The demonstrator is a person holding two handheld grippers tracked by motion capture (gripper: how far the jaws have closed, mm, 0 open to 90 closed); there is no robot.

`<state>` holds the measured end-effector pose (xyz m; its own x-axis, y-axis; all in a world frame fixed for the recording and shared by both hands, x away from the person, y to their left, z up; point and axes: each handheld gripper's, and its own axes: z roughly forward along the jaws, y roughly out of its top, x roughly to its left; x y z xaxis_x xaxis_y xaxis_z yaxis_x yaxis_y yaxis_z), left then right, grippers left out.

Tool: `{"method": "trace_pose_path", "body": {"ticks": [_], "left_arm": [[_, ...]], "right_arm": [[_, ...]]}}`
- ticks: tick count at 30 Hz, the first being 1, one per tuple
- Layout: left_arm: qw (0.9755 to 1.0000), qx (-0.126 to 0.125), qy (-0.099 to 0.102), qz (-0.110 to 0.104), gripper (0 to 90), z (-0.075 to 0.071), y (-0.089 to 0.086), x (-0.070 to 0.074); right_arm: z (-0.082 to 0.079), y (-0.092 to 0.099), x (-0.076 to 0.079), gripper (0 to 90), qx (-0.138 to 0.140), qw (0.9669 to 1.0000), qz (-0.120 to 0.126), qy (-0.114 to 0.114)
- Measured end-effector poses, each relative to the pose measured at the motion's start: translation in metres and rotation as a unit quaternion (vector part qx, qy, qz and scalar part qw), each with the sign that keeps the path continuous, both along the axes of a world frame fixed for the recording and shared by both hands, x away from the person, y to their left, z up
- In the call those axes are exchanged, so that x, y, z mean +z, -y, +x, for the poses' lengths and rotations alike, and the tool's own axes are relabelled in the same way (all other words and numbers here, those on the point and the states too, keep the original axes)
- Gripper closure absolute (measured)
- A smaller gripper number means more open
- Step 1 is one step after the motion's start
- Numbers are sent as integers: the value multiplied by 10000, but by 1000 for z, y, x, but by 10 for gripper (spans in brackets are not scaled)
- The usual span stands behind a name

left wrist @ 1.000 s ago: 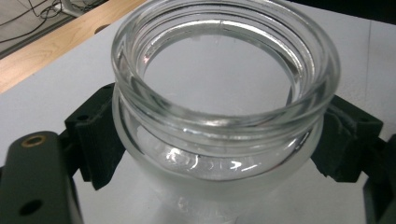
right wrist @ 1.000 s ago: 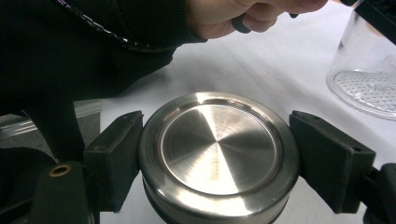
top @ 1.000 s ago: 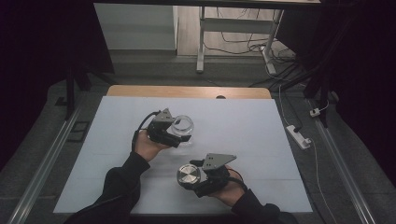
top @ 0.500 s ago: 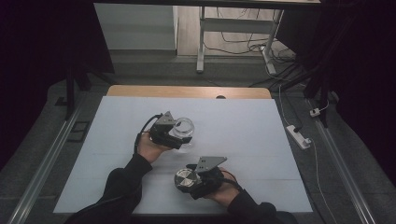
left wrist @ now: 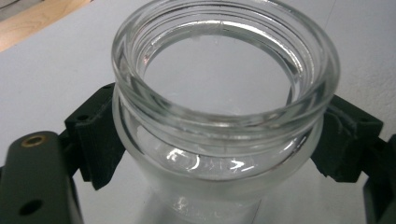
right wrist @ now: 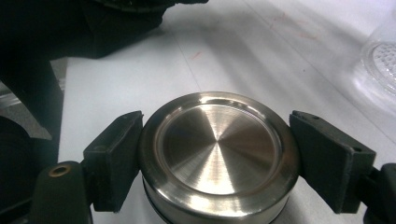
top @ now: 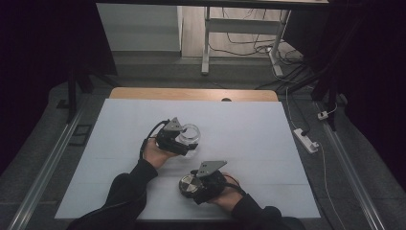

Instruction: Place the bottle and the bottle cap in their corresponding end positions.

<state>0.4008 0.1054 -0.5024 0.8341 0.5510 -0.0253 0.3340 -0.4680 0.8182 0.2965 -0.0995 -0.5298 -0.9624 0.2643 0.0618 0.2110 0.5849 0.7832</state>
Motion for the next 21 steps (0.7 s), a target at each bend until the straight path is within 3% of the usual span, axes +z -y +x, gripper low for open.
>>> {"method": "trace_pose_path", "body": {"ticks": [4, 21], "left_arm": [[10000, 14, -30, 48, 158, 1, 2, -3], [9999, 59, -75, 93, 157, 1, 1, -9]], "right_arm": [[1, -1, -3, 198, -27, 9999, -154, 11], [1, -2, -7, 194, -42, 9991, -414, 29]]}}
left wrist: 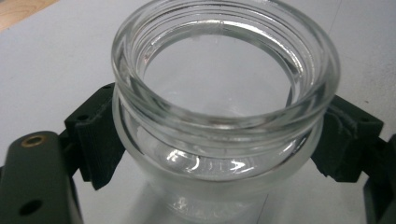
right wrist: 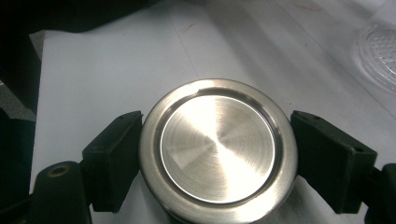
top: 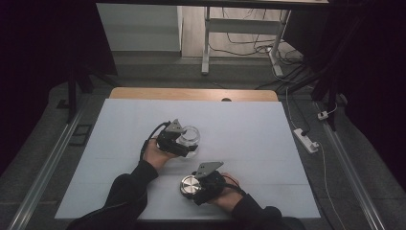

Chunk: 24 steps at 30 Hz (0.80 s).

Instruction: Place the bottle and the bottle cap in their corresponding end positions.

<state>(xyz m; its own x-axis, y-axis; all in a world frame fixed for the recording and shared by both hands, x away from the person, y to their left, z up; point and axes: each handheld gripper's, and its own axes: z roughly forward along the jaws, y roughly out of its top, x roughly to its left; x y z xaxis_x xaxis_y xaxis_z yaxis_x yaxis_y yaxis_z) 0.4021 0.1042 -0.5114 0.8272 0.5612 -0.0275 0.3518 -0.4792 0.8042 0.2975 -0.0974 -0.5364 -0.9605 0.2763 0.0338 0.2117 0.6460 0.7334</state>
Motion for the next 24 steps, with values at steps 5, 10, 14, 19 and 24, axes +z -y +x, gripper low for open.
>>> {"method": "trace_pose_path", "body": {"ticks": [5, 10, 14, 19, 24], "left_arm": [[10000, -52, 33, 36, 155, -1, -1, -1], [10000, -56, -11, 3, 152, 0, -2, -1], [10000, -42, -50, -69, 142, 0, -3, -1], [9998, -63, -101, -180, 115, -1, -4, -1], [9996, -72, -115, -255, 93, -2, -6, 1]], "right_arm": [[-1, -1, 0, 192, 1, 10000, -36, 33], [-1, -1, 1, 189, -1, 10000, -14, -3], [-1, 0, 3, 178, -9, 10000, 76, -28], [-1, 1, 4, 166, -27, 10000, 76, -30], [-1, 2, 5, 163, -30, 10000, 93, -15]]}}
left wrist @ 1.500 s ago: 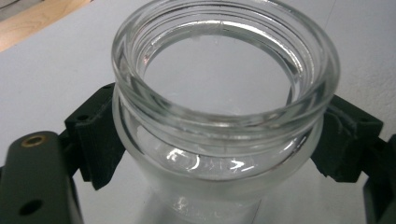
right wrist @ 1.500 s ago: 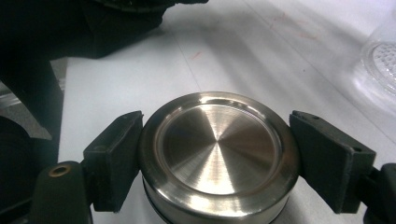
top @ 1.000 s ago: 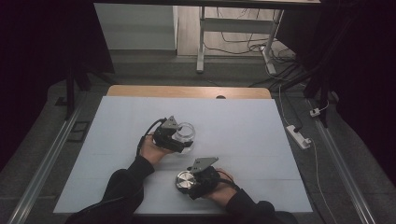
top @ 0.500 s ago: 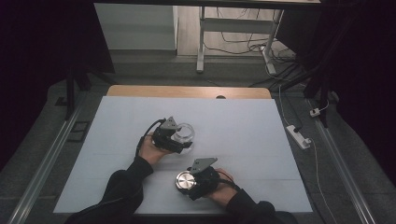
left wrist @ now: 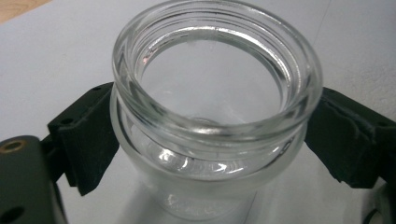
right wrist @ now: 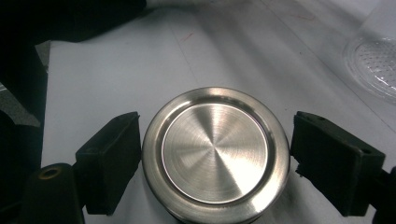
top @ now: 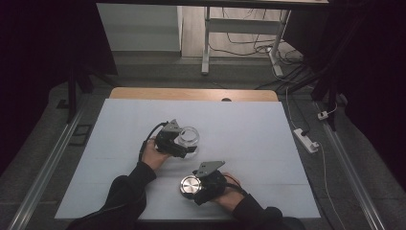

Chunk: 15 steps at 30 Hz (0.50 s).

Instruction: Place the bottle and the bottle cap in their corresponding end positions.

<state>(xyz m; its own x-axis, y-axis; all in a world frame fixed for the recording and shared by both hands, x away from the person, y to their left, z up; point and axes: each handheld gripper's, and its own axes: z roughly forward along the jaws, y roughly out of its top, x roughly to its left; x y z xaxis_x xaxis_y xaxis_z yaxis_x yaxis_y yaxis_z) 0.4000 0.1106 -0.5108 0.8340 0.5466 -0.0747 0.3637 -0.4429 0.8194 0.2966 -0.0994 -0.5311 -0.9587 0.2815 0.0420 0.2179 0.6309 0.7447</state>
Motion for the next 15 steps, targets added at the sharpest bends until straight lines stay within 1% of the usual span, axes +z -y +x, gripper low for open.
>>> {"method": "trace_pose_path", "body": {"ticks": [3, 7, 9, 13, 14, 15], "left_arm": [[10000, -14, 4, -82, 80, -1, -2, 2], [9995, -35, -19, -306, 73, -3, -8, 7], [9990, -43, -54, -453, 73, -4, -12, 10], [9970, -69, -85, -770, 73, -6, -18, 16], [9965, -90, -96, -825, 76, -7, -19, 17], [9962, -109, -93, -859, 76, -8, -20, 19]], "right_arm": [[0, 0, 0, 163, 7, 10000, -38, 12], [0, 0, 0, 163, 24, 10000, -76, 56], [-1, 0, -1, 163, 25, 9999, -88, 57], [-1, 0, 0, 163, 23, 9999, -94, 72], [-1, 0, 0, 163, 10, 9999, -81, 64], [0, 0, 0, 163, 36, 9999, -79, 111]]}}
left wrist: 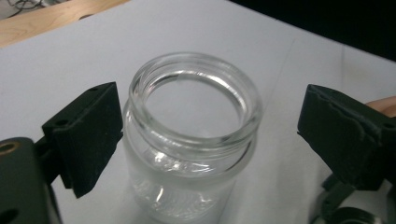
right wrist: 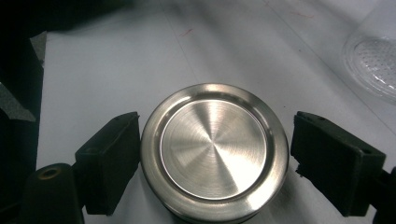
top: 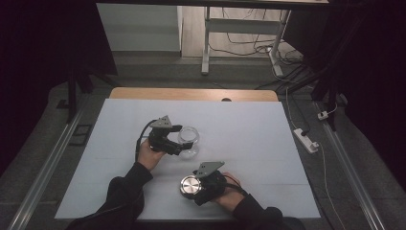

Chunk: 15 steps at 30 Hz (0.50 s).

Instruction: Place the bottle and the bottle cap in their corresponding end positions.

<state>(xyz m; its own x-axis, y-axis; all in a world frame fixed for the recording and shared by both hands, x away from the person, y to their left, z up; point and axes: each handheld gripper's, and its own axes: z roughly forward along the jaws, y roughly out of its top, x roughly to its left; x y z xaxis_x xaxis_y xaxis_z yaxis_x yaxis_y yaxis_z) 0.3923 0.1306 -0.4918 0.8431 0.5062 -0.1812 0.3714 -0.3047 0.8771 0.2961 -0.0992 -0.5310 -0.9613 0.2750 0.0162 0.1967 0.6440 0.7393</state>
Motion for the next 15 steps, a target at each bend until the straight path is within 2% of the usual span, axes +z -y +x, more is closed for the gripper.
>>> {"method": "trace_pose_path", "body": {"ticks": [3, 6, 10, 15], "left_arm": [[10000, -40, 12, -54, 69, -4, -1, 6], [10000, -72, 18, -31, 67, -8, -3, 10], [9999, 15, 70, 74, 62, -12, -8, 14], [9998, 113, 81, 173, 56, -17, -15, 16]], "right_arm": [[-1, 1, 3, 163, -42, 10000, 80, -2], [0, 4, 8, 159, -96, 9995, 286, -13], [0, 11, 18, 150, -202, 9982, 566, 8], [3, 21, 24, 141, -383, 9968, 706, 13]]}}
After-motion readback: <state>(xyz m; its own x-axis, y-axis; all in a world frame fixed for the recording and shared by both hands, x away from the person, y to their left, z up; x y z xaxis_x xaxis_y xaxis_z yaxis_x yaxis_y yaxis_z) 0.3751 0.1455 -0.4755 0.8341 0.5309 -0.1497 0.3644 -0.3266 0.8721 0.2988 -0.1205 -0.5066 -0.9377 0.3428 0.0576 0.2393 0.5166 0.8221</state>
